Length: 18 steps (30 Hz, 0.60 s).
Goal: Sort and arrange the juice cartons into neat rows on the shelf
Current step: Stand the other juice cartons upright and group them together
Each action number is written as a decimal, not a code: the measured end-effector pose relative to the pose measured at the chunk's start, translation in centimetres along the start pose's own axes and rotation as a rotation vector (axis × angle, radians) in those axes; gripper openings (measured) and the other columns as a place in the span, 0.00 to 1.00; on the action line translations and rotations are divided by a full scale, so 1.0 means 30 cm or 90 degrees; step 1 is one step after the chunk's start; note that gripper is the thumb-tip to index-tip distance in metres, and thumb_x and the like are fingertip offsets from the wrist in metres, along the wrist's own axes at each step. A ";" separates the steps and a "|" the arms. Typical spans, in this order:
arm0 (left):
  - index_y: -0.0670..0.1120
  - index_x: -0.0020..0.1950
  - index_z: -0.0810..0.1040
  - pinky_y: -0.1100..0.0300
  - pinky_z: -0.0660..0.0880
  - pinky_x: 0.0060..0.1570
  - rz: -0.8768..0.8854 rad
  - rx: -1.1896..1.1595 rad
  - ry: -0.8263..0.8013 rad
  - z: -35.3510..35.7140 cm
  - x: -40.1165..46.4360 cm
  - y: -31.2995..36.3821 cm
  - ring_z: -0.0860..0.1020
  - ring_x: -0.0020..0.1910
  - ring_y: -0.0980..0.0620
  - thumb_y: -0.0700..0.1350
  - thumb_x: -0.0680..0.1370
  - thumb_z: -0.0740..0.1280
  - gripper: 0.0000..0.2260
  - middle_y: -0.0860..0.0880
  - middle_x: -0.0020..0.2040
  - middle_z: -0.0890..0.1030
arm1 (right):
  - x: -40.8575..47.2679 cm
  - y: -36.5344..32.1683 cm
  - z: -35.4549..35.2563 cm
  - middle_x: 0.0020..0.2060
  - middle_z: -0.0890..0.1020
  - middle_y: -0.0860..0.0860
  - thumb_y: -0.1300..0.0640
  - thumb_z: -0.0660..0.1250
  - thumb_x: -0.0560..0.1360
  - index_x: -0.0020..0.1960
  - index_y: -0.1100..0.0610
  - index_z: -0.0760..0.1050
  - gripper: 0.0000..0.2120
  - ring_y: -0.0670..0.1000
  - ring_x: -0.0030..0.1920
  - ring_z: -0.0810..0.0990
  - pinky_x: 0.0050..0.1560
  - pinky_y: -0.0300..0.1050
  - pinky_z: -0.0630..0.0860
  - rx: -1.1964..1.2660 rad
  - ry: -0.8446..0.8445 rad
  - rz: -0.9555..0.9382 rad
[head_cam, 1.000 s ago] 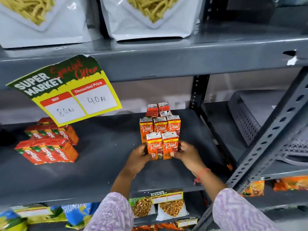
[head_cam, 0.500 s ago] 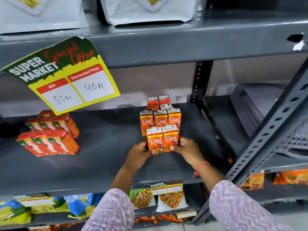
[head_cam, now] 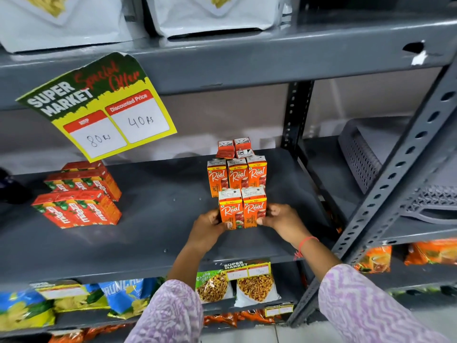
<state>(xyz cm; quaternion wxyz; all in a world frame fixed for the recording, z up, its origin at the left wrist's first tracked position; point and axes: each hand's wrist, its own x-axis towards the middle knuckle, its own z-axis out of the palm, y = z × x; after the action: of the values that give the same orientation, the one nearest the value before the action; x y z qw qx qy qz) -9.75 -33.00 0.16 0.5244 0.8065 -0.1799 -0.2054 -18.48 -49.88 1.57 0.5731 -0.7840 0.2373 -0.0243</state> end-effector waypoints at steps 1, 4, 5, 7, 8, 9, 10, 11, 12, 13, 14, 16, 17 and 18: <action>0.47 0.49 0.78 0.56 0.73 0.54 -0.005 0.009 -0.002 0.002 -0.008 0.003 0.79 0.51 0.51 0.37 0.73 0.68 0.07 0.49 0.50 0.82 | -0.008 0.004 0.002 0.57 0.82 0.55 0.64 0.70 0.70 0.59 0.57 0.77 0.18 0.54 0.58 0.79 0.66 0.55 0.71 -0.003 0.001 -0.001; 0.45 0.51 0.79 0.58 0.72 0.52 -0.018 0.008 0.005 0.009 -0.034 0.003 0.79 0.51 0.51 0.38 0.73 0.68 0.08 0.49 0.51 0.82 | -0.028 0.015 0.002 0.57 0.82 0.56 0.65 0.70 0.70 0.58 0.57 0.77 0.17 0.54 0.58 0.80 0.66 0.55 0.71 -0.001 0.002 -0.005; 0.45 0.50 0.79 0.59 0.72 0.52 -0.020 0.005 0.007 0.011 -0.045 0.003 0.79 0.50 0.51 0.38 0.73 0.68 0.08 0.49 0.51 0.82 | -0.036 0.019 0.002 0.57 0.82 0.56 0.65 0.70 0.70 0.58 0.57 0.77 0.17 0.54 0.58 0.80 0.66 0.55 0.71 -0.002 0.000 -0.007; 0.47 0.49 0.79 0.59 0.73 0.52 -0.021 0.003 0.005 0.015 -0.062 0.001 0.79 0.51 0.52 0.38 0.73 0.69 0.08 0.50 0.50 0.82 | -0.045 0.028 0.004 0.58 0.82 0.56 0.65 0.70 0.70 0.58 0.58 0.77 0.17 0.54 0.59 0.79 0.67 0.56 0.70 -0.006 0.001 -0.007; 0.48 0.49 0.79 0.59 0.73 0.52 -0.020 0.000 0.002 0.018 -0.068 0.000 0.79 0.51 0.51 0.38 0.73 0.69 0.08 0.50 0.50 0.82 | -0.047 0.033 0.005 0.58 0.81 0.56 0.64 0.70 0.70 0.58 0.58 0.77 0.17 0.55 0.59 0.79 0.67 0.57 0.70 -0.010 0.005 -0.009; 0.48 0.50 0.79 0.59 0.73 0.52 -0.018 -0.004 -0.001 0.020 -0.073 0.001 0.79 0.51 0.51 0.38 0.73 0.69 0.08 0.50 0.50 0.82 | -0.049 0.037 0.006 0.58 0.81 0.56 0.64 0.70 0.70 0.58 0.58 0.77 0.16 0.55 0.60 0.78 0.67 0.57 0.70 -0.015 0.009 -0.011; 0.48 0.49 0.79 0.60 0.73 0.51 -0.017 -0.004 -0.002 0.021 -0.079 0.002 0.79 0.51 0.51 0.38 0.73 0.69 0.08 0.49 0.51 0.82 | -0.049 0.039 0.008 0.58 0.81 0.56 0.63 0.70 0.70 0.58 0.58 0.77 0.17 0.55 0.60 0.78 0.67 0.57 0.70 -0.020 0.011 -0.013; 0.49 0.49 0.78 0.60 0.74 0.51 -0.015 -0.002 -0.001 0.022 -0.080 0.003 0.79 0.51 0.51 0.38 0.73 0.69 0.08 0.49 0.51 0.82 | -0.048 0.039 0.008 0.59 0.81 0.56 0.63 0.70 0.70 0.58 0.58 0.77 0.17 0.54 0.60 0.78 0.67 0.57 0.70 -0.024 0.012 -0.011; 0.49 0.48 0.78 0.60 0.74 0.52 -0.017 0.004 0.000 0.020 -0.080 0.001 0.80 0.51 0.51 0.39 0.73 0.69 0.08 0.48 0.51 0.83 | -0.048 0.037 0.009 0.59 0.81 0.56 0.63 0.70 0.70 0.59 0.59 0.77 0.17 0.54 0.61 0.78 0.67 0.57 0.70 -0.029 0.011 -0.010; 0.49 0.48 0.78 0.59 0.74 0.52 -0.017 0.012 -0.001 0.019 -0.080 0.002 0.80 0.51 0.51 0.39 0.73 0.69 0.07 0.48 0.51 0.83 | -0.047 0.037 0.010 0.59 0.81 0.56 0.63 0.70 0.70 0.59 0.59 0.77 0.17 0.55 0.61 0.78 0.67 0.57 0.70 -0.032 0.011 -0.008; 0.49 0.48 0.78 0.59 0.73 0.52 -0.019 0.019 0.000 0.019 -0.079 0.002 0.79 0.50 0.51 0.39 0.73 0.68 0.07 0.48 0.51 0.83 | -0.048 0.036 0.010 0.59 0.81 0.56 0.63 0.70 0.70 0.59 0.59 0.77 0.17 0.55 0.61 0.78 0.67 0.57 0.70 -0.033 0.011 -0.008; 0.47 0.50 0.78 0.60 0.72 0.51 -0.019 0.030 0.003 0.020 -0.081 0.004 0.79 0.50 0.52 0.39 0.73 0.68 0.07 0.50 0.50 0.82 | -0.048 0.036 0.010 0.59 0.81 0.56 0.62 0.70 0.71 0.59 0.59 0.76 0.16 0.55 0.61 0.78 0.67 0.57 0.70 -0.030 0.010 -0.007; 0.46 0.51 0.78 0.60 0.72 0.51 -0.019 0.035 0.007 0.021 -0.082 0.005 0.79 0.50 0.52 0.39 0.73 0.68 0.08 0.50 0.51 0.82 | -0.048 0.036 0.010 0.59 0.81 0.56 0.62 0.69 0.71 0.59 0.59 0.76 0.16 0.55 0.61 0.78 0.67 0.56 0.69 -0.033 0.009 -0.007; 0.46 0.52 0.78 0.59 0.72 0.52 -0.018 0.037 0.011 0.022 -0.082 0.003 0.79 0.50 0.52 0.39 0.74 0.68 0.08 0.49 0.52 0.82 | -0.049 0.036 0.010 0.59 0.81 0.56 0.62 0.69 0.71 0.59 0.59 0.76 0.16 0.55 0.61 0.78 0.67 0.56 0.70 -0.040 0.010 -0.009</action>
<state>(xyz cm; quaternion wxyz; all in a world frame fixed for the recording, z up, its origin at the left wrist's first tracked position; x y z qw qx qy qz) -12.18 -32.31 0.36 0.4991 0.8257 -0.1698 -0.2005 -20.07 -49.27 0.82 0.5464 -0.8028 0.2372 -0.0270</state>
